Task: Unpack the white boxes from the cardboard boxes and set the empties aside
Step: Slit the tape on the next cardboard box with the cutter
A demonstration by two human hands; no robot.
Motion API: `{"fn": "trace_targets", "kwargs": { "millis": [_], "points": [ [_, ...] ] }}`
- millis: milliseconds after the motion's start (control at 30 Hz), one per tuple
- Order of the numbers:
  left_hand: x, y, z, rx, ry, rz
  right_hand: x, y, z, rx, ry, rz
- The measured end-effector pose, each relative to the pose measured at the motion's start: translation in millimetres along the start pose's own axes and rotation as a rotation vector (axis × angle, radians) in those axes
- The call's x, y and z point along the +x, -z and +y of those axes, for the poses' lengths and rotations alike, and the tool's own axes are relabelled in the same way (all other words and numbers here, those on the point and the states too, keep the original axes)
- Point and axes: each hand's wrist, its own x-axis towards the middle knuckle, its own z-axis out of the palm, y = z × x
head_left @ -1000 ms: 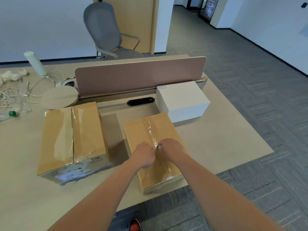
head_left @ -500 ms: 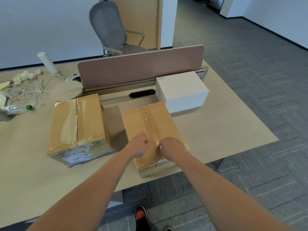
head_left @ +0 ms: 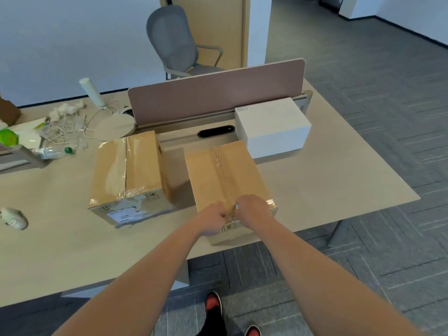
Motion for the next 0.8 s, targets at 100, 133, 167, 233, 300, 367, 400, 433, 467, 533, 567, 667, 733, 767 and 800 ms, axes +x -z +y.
{"fn": "trace_targets", "kwargs": {
  "millis": [100,133,167,233,300,367,400,433,467,533,567,667,733,767,800],
  "points": [
    [-2.8,-1.1,1.0,0.005,0.000,0.021,-9.0,-3.2,3.2,-0.021,0.016,0.023],
    [-2.5,-1.6,0.6,0.008,0.006,0.023,-11.3,-4.3,4.0,-0.021,0.017,0.028],
    [-3.9,-1.1,1.7,0.013,0.016,0.017,-14.0,-5.2,4.8,-0.021,0.020,0.031],
    [-4.7,-1.0,2.8,0.032,0.024,0.005,-19.8,-7.0,6.6,-0.013,0.026,0.018],
    [-5.6,-0.3,4.0,0.043,0.037,0.000,-26.4,-8.8,9.2,-0.003,0.029,0.003],
    [-8.3,0.6,5.7,0.056,0.039,0.003,-33.4,-10.1,11.8,-0.010,0.044,0.002],
    [-8.5,0.4,5.5,0.056,0.045,-0.001,-36.9,-9.8,12.8,-0.017,0.046,-0.011],
    [-9.2,0.7,6.8,0.051,0.047,-0.005,-40.5,-8.7,14.0,-0.027,0.048,-0.033],
    [-10.2,1.0,8.5,0.052,0.044,0.002,-43.3,-8.0,15.0,-0.035,0.049,-0.058],
    [-11.7,2.9,11.0,0.040,0.059,0.043,-47.5,-6.0,17.2,-0.020,0.040,-0.088],
    [-14.3,5.5,14.5,0.034,0.071,0.068,-49.3,-5.2,19.3,0.010,0.023,-0.081],
    [-16.6,12.8,20.6,0.017,0.057,0.093,-51.1,-1.5,28.4,0.177,-0.084,-0.003],
    [-16.4,18.5,23.1,0.023,0.025,0.102,-50.7,-3.1,34.6,0.326,-0.165,0.065],
    [-15.6,21.8,24.5,0.044,0.001,0.091,-51.0,-4.9,36.1,0.390,-0.206,0.092],
    [-12.8,24.9,24.5,0.072,-0.029,0.078,-51.0,-7.1,35.7,0.441,-0.244,0.112]
  ]
}}
